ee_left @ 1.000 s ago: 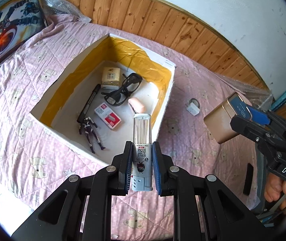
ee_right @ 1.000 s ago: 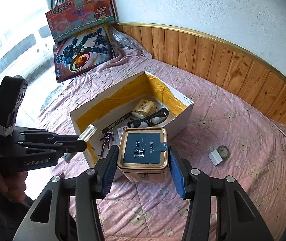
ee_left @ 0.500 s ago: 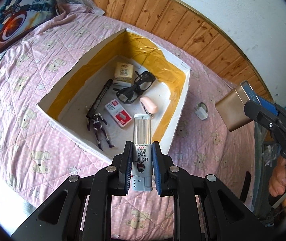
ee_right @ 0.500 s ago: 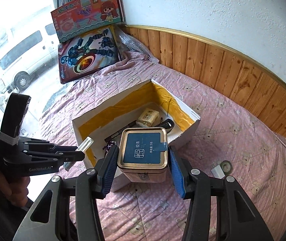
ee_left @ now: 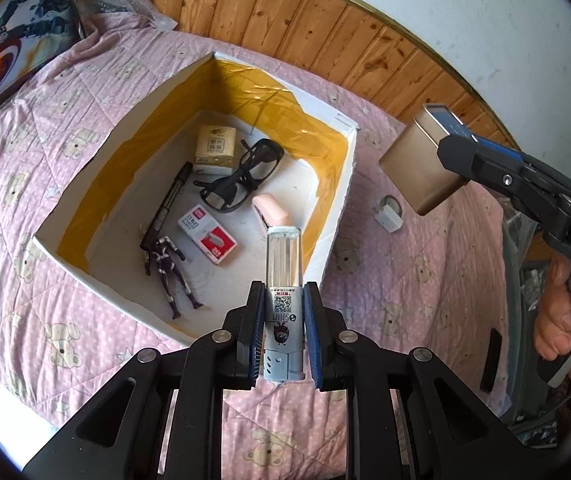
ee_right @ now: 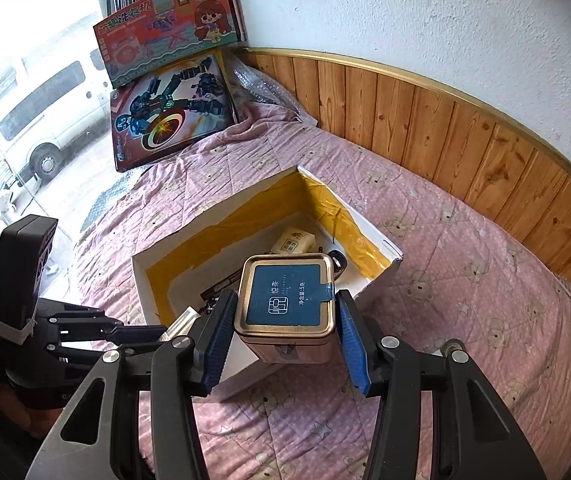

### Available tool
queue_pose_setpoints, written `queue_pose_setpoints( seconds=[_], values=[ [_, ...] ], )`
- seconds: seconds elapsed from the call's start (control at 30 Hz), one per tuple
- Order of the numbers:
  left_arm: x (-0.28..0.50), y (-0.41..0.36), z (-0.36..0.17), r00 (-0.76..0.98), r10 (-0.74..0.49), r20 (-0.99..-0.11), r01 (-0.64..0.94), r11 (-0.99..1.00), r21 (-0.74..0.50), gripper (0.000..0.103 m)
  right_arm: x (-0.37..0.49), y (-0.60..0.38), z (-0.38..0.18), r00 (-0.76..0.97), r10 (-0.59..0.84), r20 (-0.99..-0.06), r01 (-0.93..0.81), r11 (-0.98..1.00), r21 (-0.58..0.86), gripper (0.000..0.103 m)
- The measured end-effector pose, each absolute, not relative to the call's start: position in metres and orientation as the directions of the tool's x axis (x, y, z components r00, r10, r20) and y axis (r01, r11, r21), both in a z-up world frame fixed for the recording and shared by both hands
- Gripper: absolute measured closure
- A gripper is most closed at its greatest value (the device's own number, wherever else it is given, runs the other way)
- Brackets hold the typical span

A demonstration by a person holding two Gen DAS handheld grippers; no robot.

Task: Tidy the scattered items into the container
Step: 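Lower the tube and tin box into the box and open both tools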

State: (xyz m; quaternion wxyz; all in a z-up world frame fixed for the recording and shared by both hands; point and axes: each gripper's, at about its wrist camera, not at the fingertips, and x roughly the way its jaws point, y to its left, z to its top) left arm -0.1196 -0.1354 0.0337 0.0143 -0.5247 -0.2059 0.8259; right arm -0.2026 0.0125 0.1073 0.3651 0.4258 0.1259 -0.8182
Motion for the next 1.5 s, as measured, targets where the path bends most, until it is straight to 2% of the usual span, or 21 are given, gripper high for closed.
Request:
queue_pose_setpoints(
  seconds=[0.6,0.9,1.37,1.47,1.5],
  values=[
    [-0.14,-0.134,0.012,-0.395,0.24,-0.887,0.2,-0.92,-0.338,0.084,-0.253,-0.013,0.085,-0.317,-0.478,-0.819,0.705,-0.696,0.134,0.052],
    [-0.144,-0.137,0.001,-0.383,0.283,-0.88,0.213,-0.899,-0.382,0.084,-0.271,-0.025,0.074,-0.296,-0.47,-0.832,0.708,-0.692,0.139,0.052],
    [-0.157,-0.151,-0.029,-0.333,0.306,-0.892,0.264,-0.878,-0.4,0.083,-0.304,-0.041,0.027,-0.271,-0.391,-0.88,0.7,-0.708,0.099,0.052],
    [-0.157,-0.157,-0.036,-0.315,0.309,-0.897,0.291,-0.869,-0.401,0.069,-0.314,-0.034,0.013,-0.29,-0.364,-0.885,0.675,-0.734,0.081,0.051],
    [-0.157,-0.159,-0.037,-0.314,0.312,-0.897,0.296,-0.865,-0.405,0.069,-0.316,-0.031,0.011,-0.288,-0.363,-0.886,0.667,-0.74,0.087,0.051]
  ],
)
